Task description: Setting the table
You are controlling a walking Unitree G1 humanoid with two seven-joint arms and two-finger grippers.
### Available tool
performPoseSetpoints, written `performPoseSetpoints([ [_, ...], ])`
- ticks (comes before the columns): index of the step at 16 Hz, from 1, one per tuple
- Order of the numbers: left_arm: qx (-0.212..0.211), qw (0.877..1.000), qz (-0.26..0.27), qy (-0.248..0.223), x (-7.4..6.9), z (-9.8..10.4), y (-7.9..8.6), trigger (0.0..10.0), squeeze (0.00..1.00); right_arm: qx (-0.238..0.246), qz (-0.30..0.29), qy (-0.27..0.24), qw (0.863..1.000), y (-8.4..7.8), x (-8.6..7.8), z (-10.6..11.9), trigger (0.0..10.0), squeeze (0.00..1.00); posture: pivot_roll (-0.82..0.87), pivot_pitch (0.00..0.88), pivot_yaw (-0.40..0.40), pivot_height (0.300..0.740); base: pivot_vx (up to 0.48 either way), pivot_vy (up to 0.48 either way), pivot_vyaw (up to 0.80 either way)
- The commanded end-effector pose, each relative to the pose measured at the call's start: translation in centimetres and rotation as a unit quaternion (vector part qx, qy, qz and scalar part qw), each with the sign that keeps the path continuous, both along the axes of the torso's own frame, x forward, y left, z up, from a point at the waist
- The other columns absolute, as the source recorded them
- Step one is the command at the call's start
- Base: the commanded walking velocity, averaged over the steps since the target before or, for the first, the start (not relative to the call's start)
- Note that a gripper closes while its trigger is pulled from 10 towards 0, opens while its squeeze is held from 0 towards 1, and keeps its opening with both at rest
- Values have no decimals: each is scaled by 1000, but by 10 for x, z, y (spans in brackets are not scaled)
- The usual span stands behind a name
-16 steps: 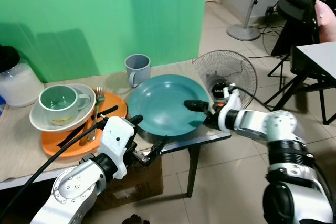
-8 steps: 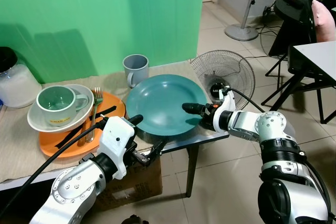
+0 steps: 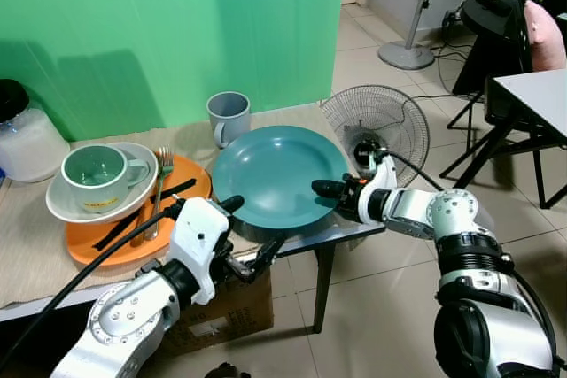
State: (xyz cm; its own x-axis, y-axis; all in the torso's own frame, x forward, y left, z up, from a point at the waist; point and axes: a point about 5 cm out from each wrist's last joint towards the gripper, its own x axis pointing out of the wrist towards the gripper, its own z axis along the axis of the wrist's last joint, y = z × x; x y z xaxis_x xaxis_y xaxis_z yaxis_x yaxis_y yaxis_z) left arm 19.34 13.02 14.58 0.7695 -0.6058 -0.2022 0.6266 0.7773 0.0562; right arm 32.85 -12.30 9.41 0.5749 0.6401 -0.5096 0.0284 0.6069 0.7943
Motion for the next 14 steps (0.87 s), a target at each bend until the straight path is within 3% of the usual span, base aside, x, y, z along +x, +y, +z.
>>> performPoseSetpoints([
  [1, 4, 1000, -4, -2, -1, 2, 0, 10000, 0, -3, 9, 16, 1000, 6, 0, -2, 0, 0, -43, 0, 32, 740, 0, 0, 0],
  [10, 9, 1000, -10, -4, -1, 2, 0, 10000, 0, 21, -11, 11, 1000, 3, 2, 4, 0, 0, -43, 0, 44, 740, 0, 0, 0],
  [14, -5, 1000, 4, -16, -4, 8, 2, 10000, 0, 67, -48, -30, 996, -24, -6, 32, 0, 0, -41, 0, 47, 740, 0, 0, 0],
])
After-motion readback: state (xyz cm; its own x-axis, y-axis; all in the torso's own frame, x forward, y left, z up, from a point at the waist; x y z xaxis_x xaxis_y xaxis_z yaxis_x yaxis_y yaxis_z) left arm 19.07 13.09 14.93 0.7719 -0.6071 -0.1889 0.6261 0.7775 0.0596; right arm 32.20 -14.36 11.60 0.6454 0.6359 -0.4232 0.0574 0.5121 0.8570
